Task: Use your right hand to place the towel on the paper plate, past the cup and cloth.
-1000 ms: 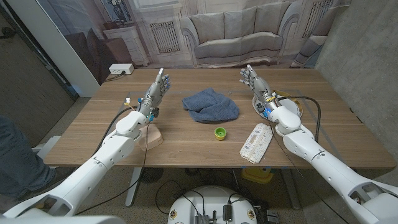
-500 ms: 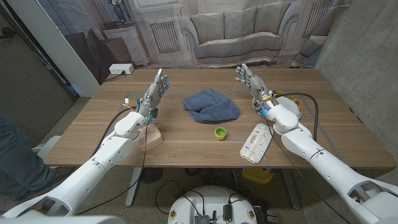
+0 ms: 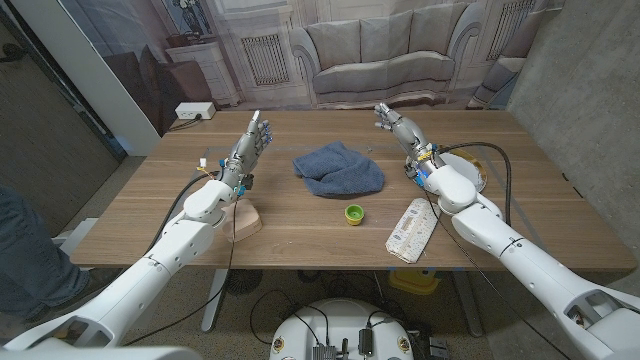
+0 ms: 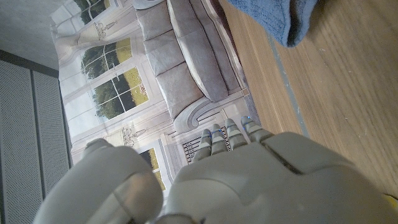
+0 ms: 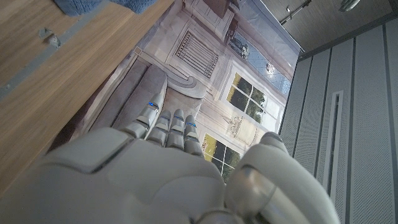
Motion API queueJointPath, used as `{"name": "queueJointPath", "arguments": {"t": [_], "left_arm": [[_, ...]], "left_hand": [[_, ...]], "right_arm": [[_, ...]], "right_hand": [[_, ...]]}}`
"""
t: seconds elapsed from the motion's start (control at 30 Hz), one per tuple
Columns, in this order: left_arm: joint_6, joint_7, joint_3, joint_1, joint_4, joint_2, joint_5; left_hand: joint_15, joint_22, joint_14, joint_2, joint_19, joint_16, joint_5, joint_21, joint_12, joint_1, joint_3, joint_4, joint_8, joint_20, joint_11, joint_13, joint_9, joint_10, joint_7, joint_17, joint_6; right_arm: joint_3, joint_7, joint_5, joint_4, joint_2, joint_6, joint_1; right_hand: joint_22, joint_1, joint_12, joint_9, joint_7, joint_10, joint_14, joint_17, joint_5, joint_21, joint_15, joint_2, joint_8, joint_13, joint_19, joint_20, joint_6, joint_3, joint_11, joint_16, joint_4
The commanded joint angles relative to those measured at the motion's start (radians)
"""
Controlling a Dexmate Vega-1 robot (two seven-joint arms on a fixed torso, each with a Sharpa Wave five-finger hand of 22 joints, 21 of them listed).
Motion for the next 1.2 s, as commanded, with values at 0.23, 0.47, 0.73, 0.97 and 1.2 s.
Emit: {"name": "queueJointPath", "arguments": {"t": [0.23, 0.47, 0.73, 0.97, 1.2], "left_arm": [[0.009, 0.01, 0.002, 0.008, -0.013, 0.004, 0.007], [0.02, 0.017, 0.0, 0.014, -0.028, 0.014, 0.009], [0.008, 0.018, -0.005, 0.016, -0.028, 0.014, 0.011], [-0.001, 0.015, -0.004, 0.012, -0.021, 0.009, 0.012], [-0.003, 0.016, -0.001, 0.01, -0.018, 0.004, 0.015]], "left_hand": [[-0.002, 0.005, 0.004, 0.008, 0.013, 0.005, 0.009, 0.008, 0.007, 0.007, -0.006, -0.003, 0.009, -0.05, 0.0, 0.003, 0.004, 0.004, -0.001, 0.003, 0.017], [-0.004, 0.005, 0.005, 0.01, 0.017, 0.005, 0.009, 0.009, 0.007, 0.009, -0.007, -0.003, 0.01, -0.058, -0.004, 0.003, 0.004, 0.007, 0.0, 0.003, 0.022], [-0.005, 0.005, 0.006, 0.011, 0.014, 0.005, 0.009, 0.007, 0.008, 0.011, -0.008, -0.004, 0.01, -0.052, -0.003, 0.003, 0.005, 0.01, -0.003, 0.003, 0.023], [-0.006, 0.005, 0.008, 0.013, 0.014, 0.005, 0.009, 0.007, 0.007, 0.013, -0.01, -0.005, 0.01, -0.052, -0.006, 0.003, 0.005, 0.01, -0.003, 0.003, 0.026], [-0.006, 0.005, 0.008, 0.013, 0.015, 0.005, 0.009, 0.006, 0.007, 0.013, -0.011, -0.005, 0.01, -0.051, -0.005, 0.003, 0.005, 0.009, -0.004, 0.003, 0.026]], "right_arm": [[-0.021, -0.054, -0.128, -0.042, -0.021, -0.015, 0.007], [-0.033, -0.069, -0.173, -0.044, -0.018, -0.014, 0.015], [-0.046, -0.123, -0.277, -0.082, -0.026, -0.045, 0.016], [-0.058, -0.173, -0.381, -0.12, -0.041, -0.081, 0.015], [-0.062, -0.191, -0.421, -0.132, -0.048, -0.089, 0.014]], "right_hand": [[0.003, 0.008, -0.001, 0.003, -0.004, 0.009, 0.003, 0.002, -0.001, -0.009, 0.003, 0.003, 0.003, 0.005, 0.011, -0.027, 0.0, 0.003, 0.0, 0.0, -0.007], [0.003, 0.01, -0.002, 0.003, -0.003, 0.008, 0.002, 0.002, -0.001, -0.014, 0.005, 0.004, 0.003, 0.005, 0.012, -0.026, 0.001, 0.003, -0.001, -0.001, -0.008], [0.003, 0.011, -0.003, 0.003, -0.006, 0.007, 0.001, 0.002, -0.002, -0.018, 0.004, 0.005, 0.003, 0.005, 0.012, -0.027, 0.0, 0.003, 0.0, -0.002, -0.01], [0.003, 0.012, -0.004, 0.004, -0.007, 0.006, 0.0, 0.002, -0.002, -0.022, 0.002, 0.006, 0.004, 0.005, 0.012, -0.025, 0.001, 0.003, -0.002, -0.002, -0.011], [0.003, 0.014, -0.004, 0.004, -0.007, 0.006, 0.001, 0.002, -0.002, -0.026, 0.001, 0.008, 0.004, 0.005, 0.012, -0.024, 0.004, 0.003, -0.004, -0.002, -0.012]]}}
